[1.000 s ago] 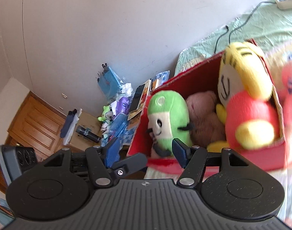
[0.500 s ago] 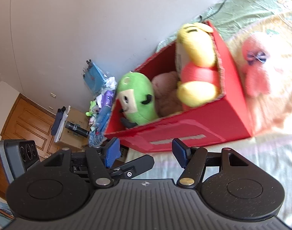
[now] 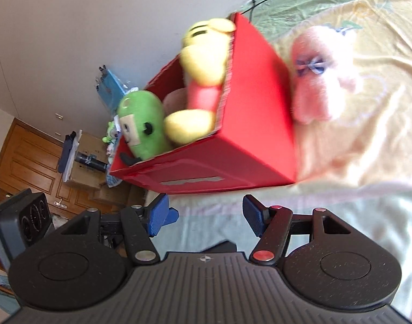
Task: Organize objects
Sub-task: 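Move the right gripper to the white bunny plush beside the box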
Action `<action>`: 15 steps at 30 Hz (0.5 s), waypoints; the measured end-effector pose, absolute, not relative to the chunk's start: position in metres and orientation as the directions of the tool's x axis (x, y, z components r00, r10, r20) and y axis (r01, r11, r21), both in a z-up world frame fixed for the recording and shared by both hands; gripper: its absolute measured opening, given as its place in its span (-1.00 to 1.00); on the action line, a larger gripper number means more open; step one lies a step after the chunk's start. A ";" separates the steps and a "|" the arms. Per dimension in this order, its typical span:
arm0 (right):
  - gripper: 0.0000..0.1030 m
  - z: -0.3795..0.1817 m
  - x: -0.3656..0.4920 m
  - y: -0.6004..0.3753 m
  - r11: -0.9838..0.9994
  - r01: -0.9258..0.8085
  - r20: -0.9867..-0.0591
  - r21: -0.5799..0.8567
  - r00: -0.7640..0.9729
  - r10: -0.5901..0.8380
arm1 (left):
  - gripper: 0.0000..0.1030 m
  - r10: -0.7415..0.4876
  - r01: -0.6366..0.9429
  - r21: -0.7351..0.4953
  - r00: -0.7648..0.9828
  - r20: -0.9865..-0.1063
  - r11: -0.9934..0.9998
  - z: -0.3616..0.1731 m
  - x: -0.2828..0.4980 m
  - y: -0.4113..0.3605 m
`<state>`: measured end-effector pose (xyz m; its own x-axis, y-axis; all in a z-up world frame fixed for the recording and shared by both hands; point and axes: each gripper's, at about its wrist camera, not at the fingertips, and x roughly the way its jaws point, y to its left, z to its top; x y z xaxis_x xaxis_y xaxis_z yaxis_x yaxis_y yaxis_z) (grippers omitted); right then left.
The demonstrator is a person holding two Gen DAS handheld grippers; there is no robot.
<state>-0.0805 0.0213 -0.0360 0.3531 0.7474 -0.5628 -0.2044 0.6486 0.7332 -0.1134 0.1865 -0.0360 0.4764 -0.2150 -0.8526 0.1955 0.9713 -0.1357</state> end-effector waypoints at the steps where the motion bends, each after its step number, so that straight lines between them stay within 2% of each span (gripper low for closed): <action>1: 0.26 -0.037 -0.080 0.016 0.653 -0.203 -0.568 0.729 0.354 0.743 | 0.98 -0.232 0.215 -0.145 0.467 -0.853 0.966 -0.037 -0.112 0.180; 15: 0.25 -0.068 -0.057 -0.073 0.688 -0.109 -0.617 0.718 0.357 0.701 | 0.94 -0.266 0.354 -0.115 0.415 -0.870 0.928 -0.061 -0.093 0.079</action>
